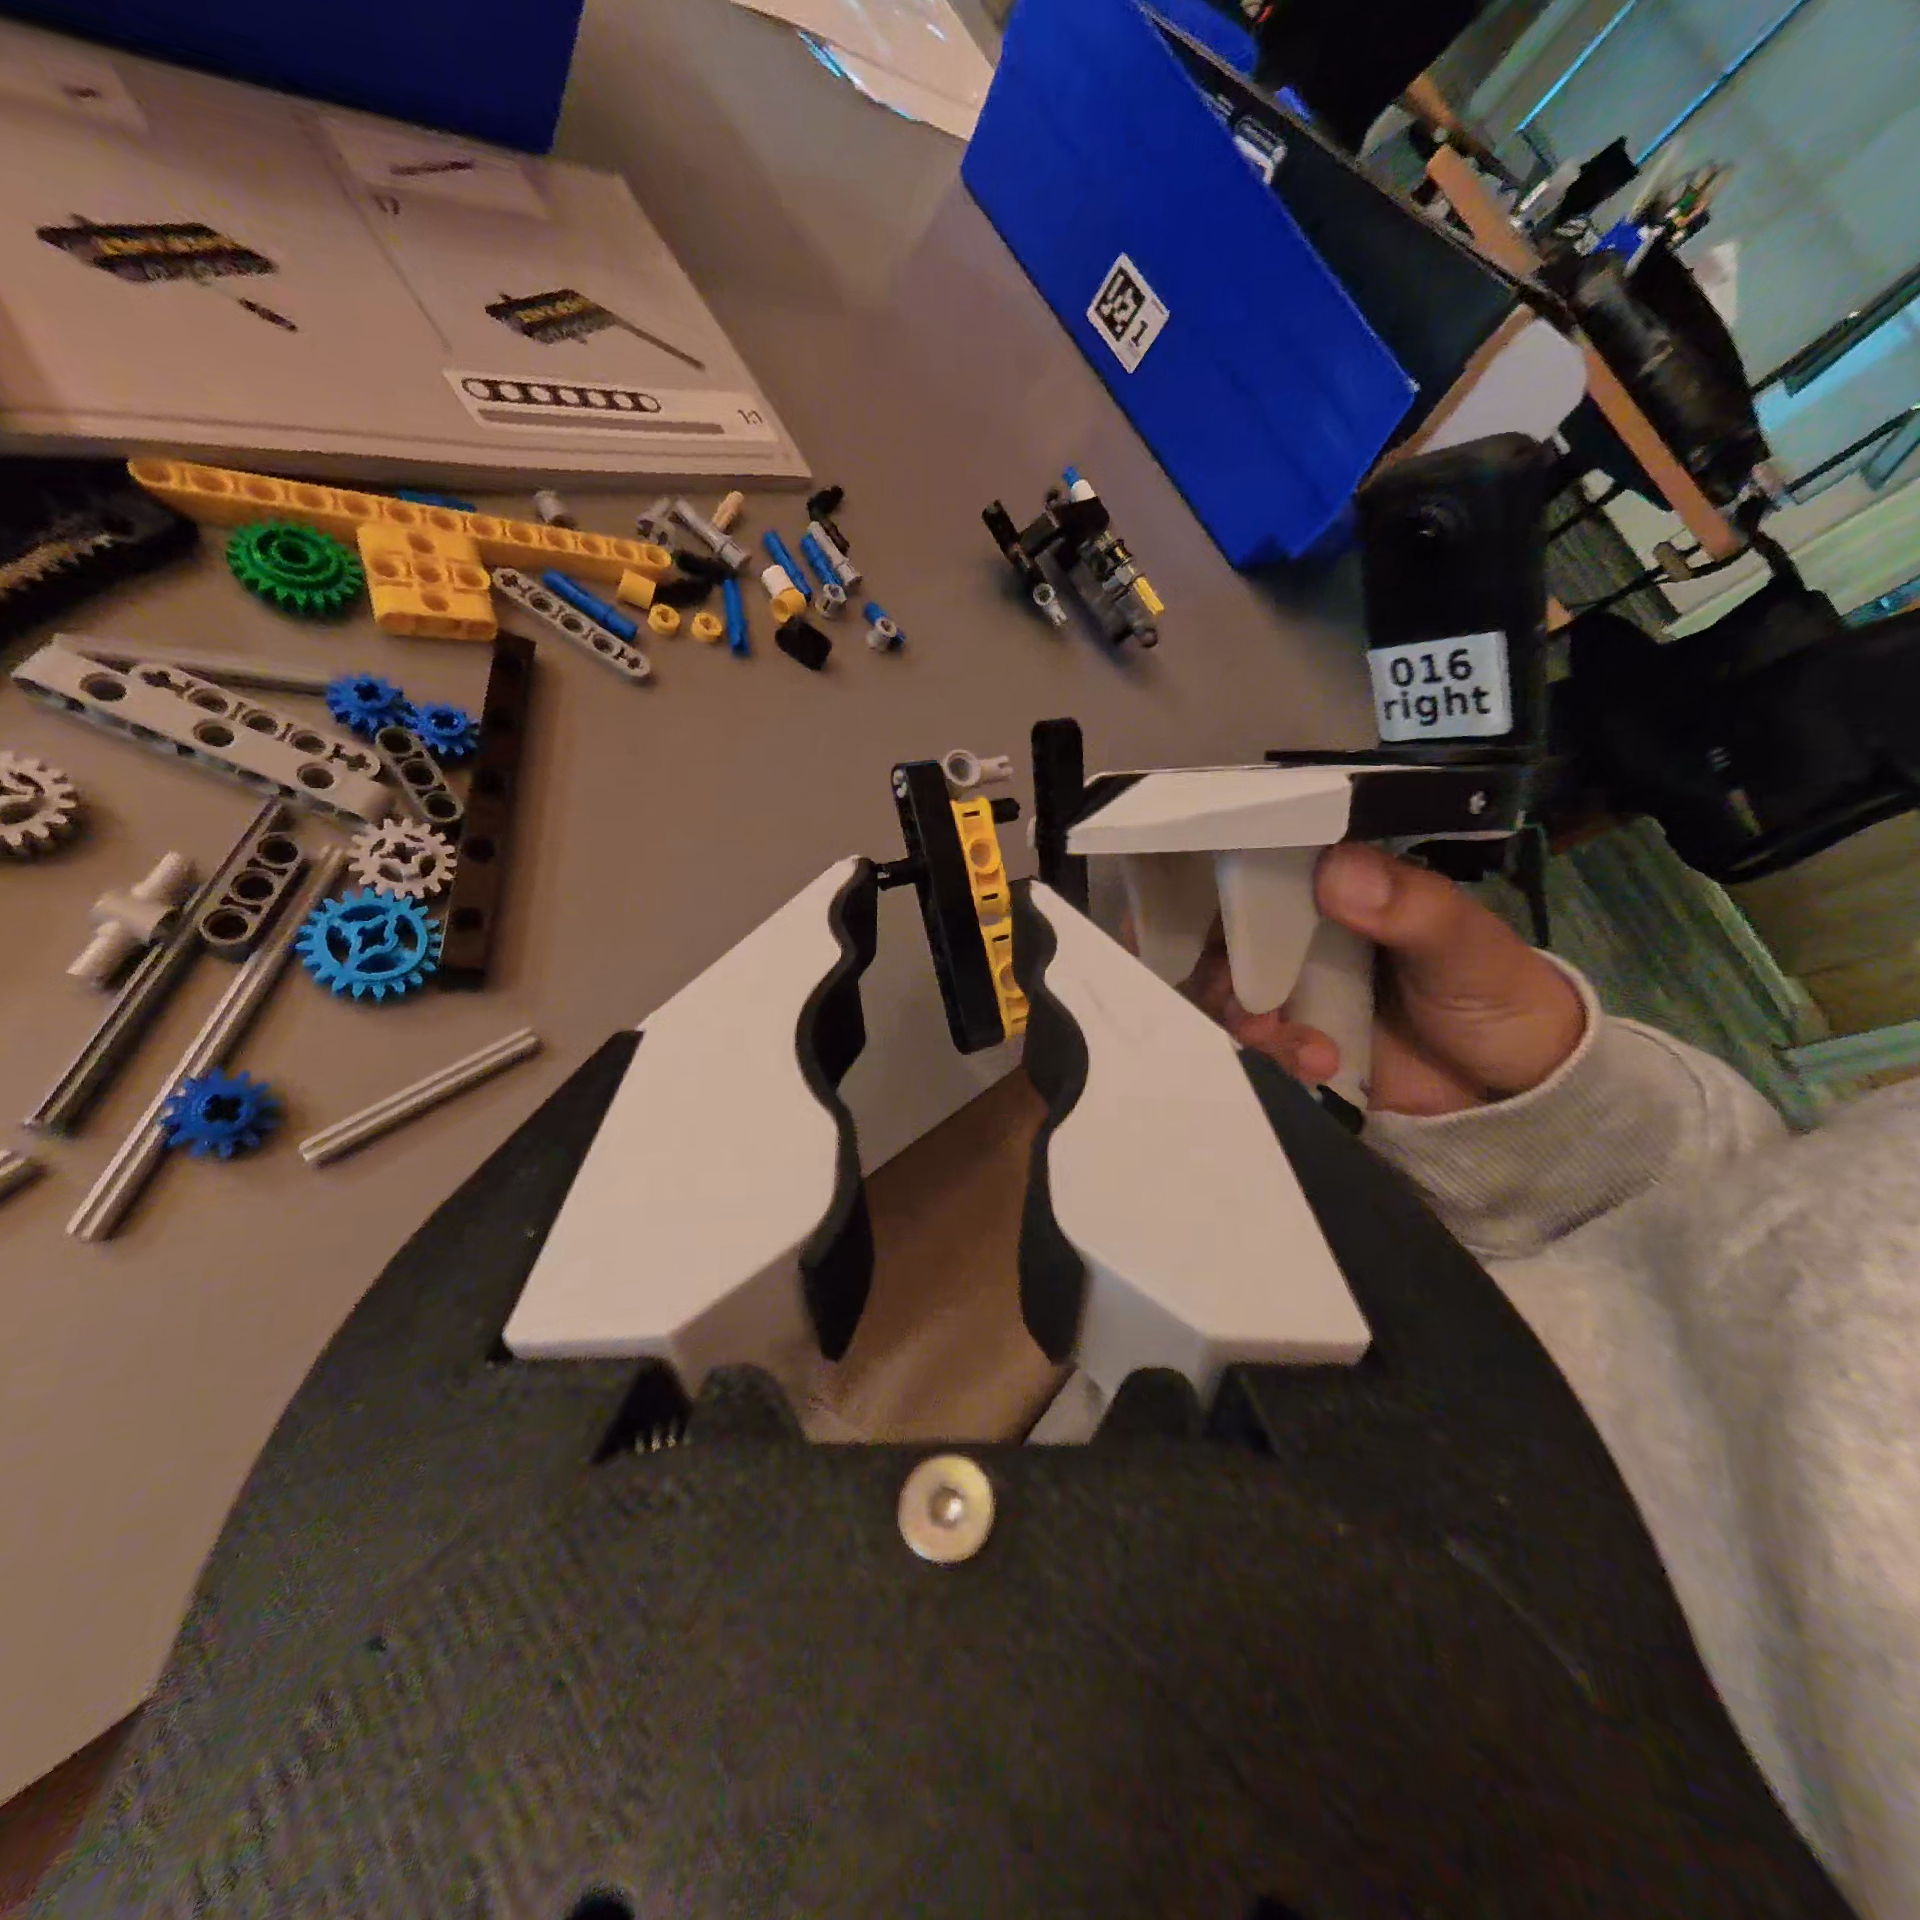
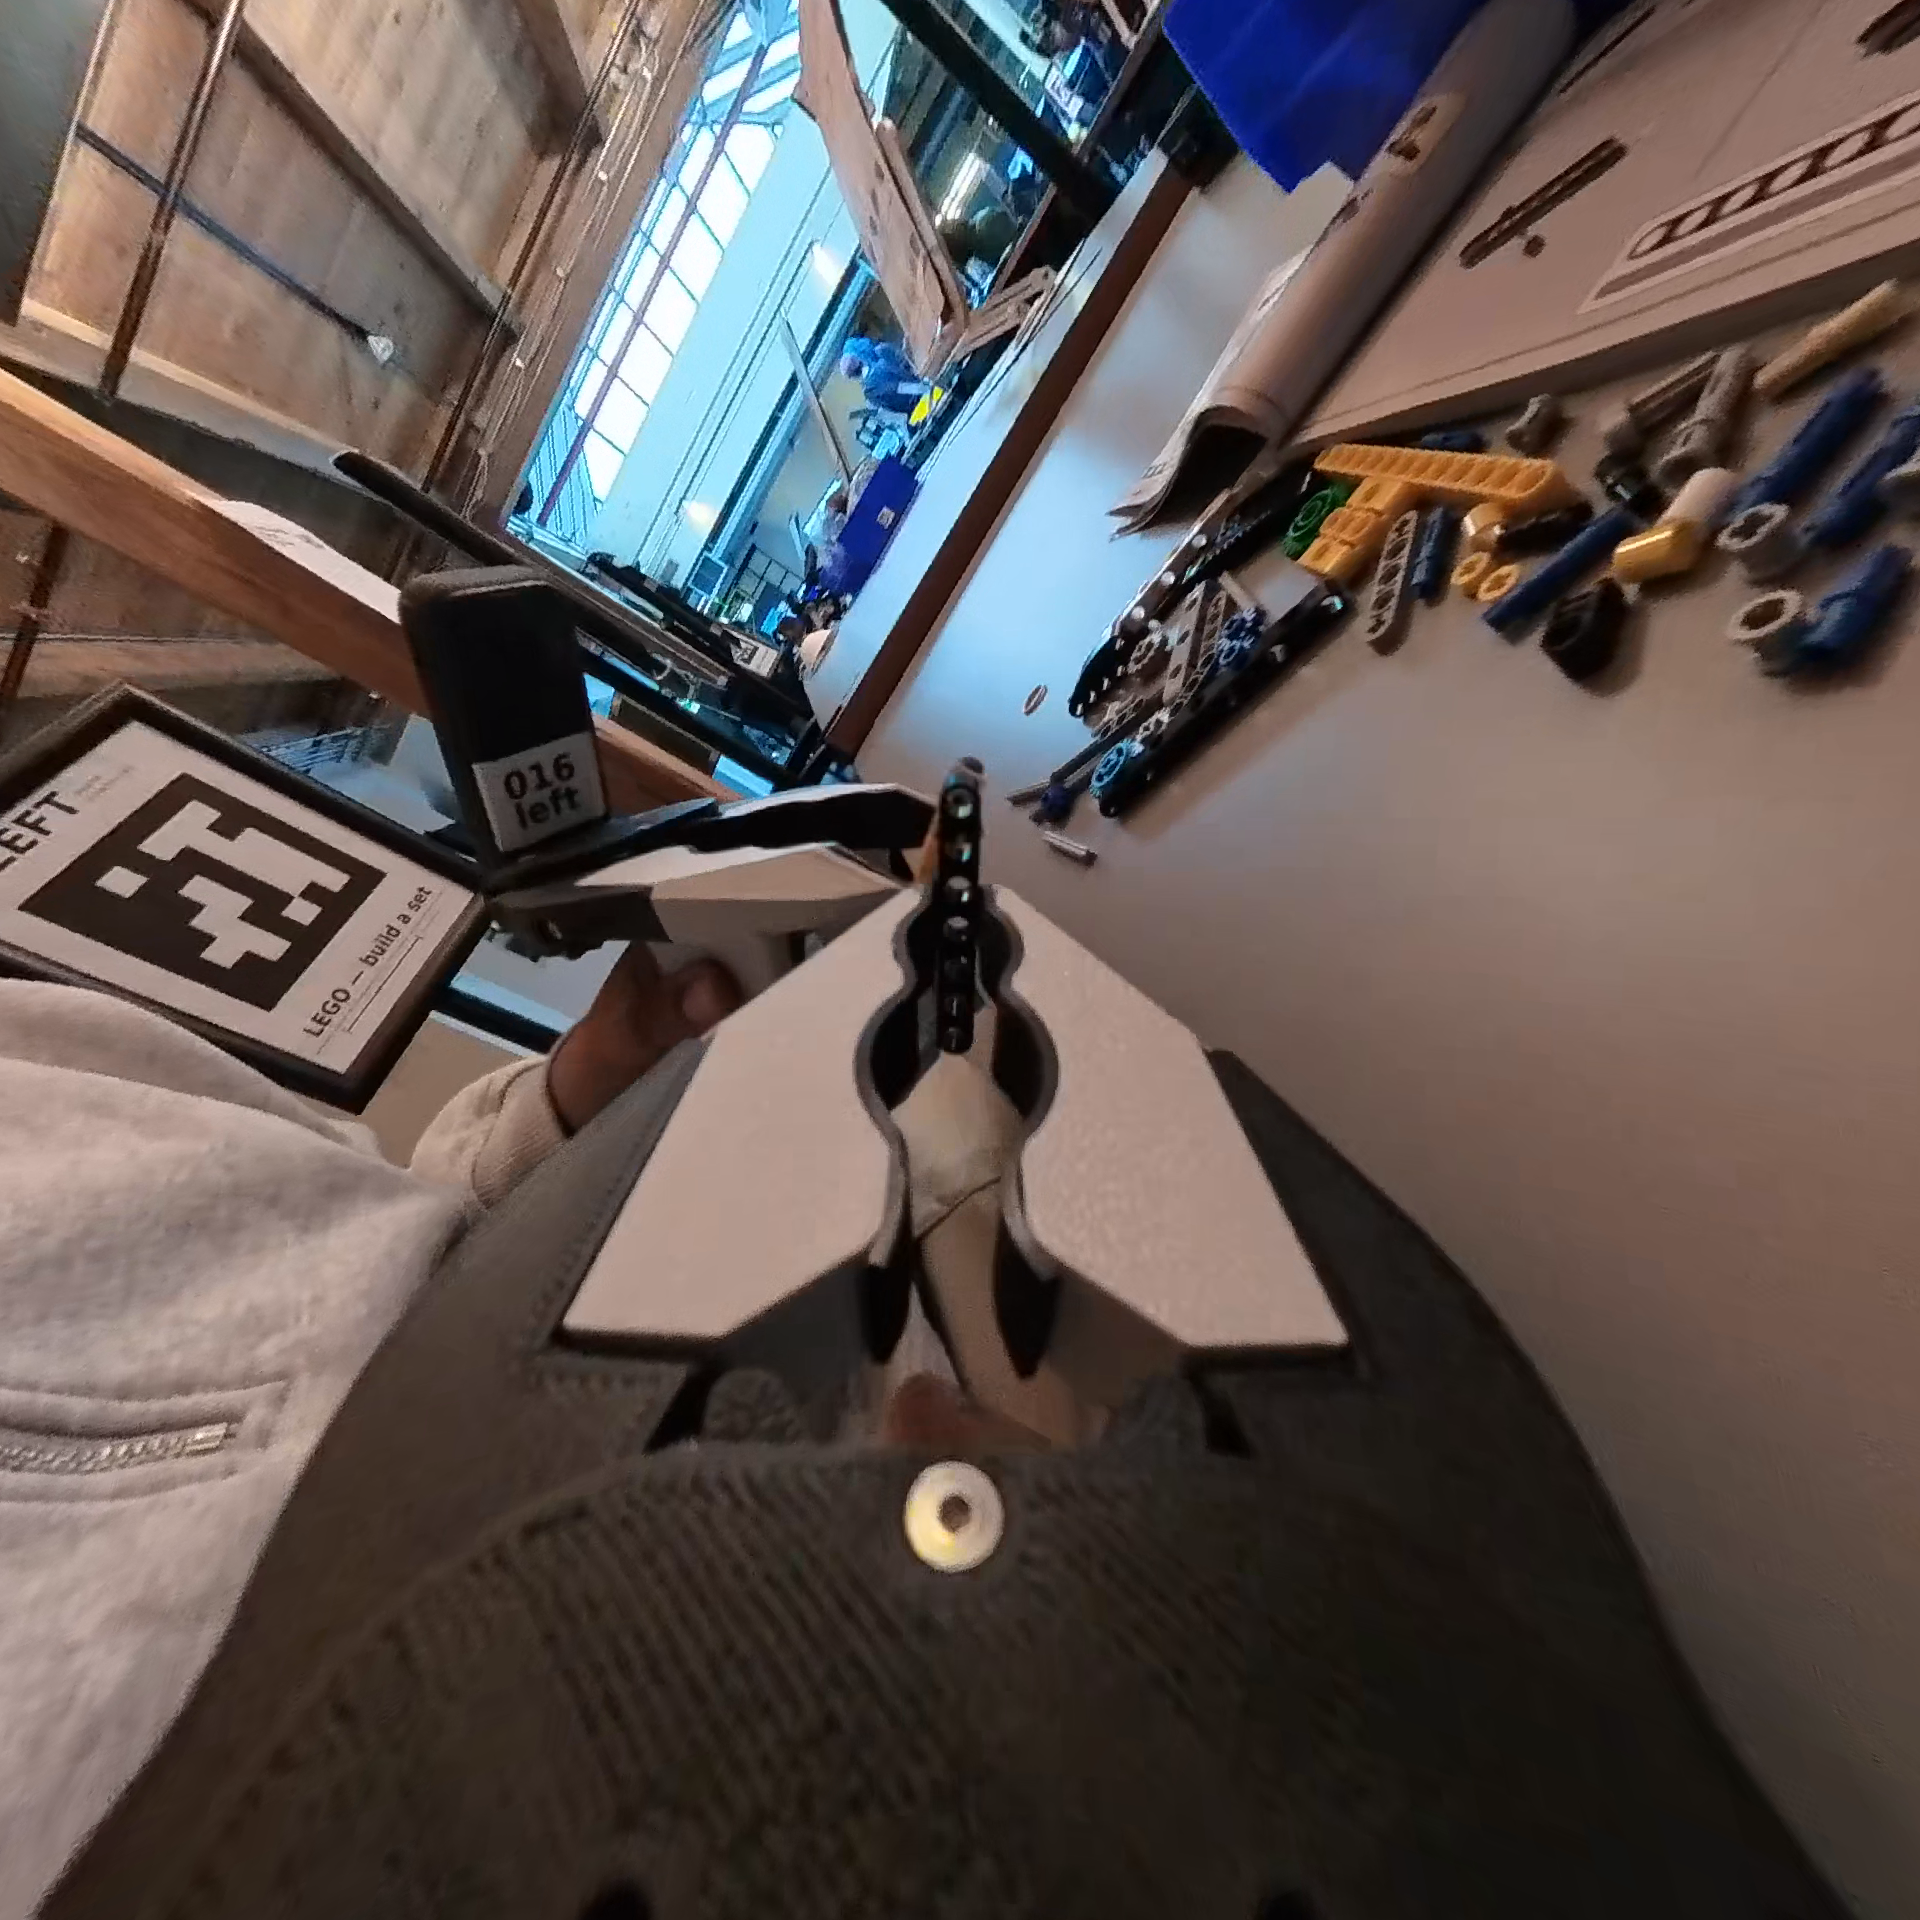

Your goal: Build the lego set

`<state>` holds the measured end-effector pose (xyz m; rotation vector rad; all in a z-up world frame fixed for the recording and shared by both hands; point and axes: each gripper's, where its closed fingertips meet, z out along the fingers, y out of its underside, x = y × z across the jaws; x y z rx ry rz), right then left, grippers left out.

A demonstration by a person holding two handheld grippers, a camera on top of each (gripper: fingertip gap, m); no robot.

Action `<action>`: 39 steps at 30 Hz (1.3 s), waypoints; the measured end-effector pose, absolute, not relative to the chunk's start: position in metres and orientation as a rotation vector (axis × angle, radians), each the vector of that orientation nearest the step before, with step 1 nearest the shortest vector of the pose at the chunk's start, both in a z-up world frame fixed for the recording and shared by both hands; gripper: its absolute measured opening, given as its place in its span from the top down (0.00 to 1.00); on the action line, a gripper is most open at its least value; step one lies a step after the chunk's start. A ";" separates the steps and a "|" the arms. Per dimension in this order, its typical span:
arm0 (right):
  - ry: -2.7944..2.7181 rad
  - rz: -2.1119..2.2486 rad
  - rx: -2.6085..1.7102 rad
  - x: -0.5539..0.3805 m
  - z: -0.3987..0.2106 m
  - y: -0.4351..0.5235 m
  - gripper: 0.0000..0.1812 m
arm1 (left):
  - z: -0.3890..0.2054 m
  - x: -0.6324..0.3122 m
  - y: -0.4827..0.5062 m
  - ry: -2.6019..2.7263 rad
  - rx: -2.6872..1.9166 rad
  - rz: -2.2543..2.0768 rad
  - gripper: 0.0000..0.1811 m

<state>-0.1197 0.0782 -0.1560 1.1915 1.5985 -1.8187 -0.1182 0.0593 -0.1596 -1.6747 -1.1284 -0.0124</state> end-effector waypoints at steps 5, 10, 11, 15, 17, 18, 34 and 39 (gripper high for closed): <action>1.542 -1.795 1.196 -0.119 -0.158 0.078 0.97 | -0.163 -0.118 0.059 -1.117 -1.729 0.065 0.86; 1.537 -1.771 1.190 -0.116 -0.160 0.073 0.97 | -0.164 -0.118 0.065 -1.087 -1.763 0.096 0.86; 1.534 -1.773 1.198 -0.117 -0.161 0.074 0.97 | -0.163 -0.118 0.065 -1.082 -1.759 0.097 0.86; 1.518 -1.781 1.216 -0.120 -0.162 0.077 0.98 | -0.155 -0.120 0.066 -1.092 -1.650 0.013 0.88; 1.506 -1.778 1.211 -0.119 -0.161 0.076 0.97 | -0.157 -0.121 0.066 -1.124 -1.602 -0.060 0.88; 1.504 -1.776 1.213 -0.120 -0.162 0.076 0.98 | -0.157 -0.121 0.066 -1.134 -1.566 -0.099 0.88; 1.573 -1.846 1.329 -0.143 -0.166 0.106 0.98 | -0.175 -0.120 0.054 -1.259 -1.582 -0.232 0.88; 1.593 -1.846 1.316 -0.142 -0.165 0.105 0.97 | -0.203 -0.109 0.060 -1.266 -1.870 -0.115 0.84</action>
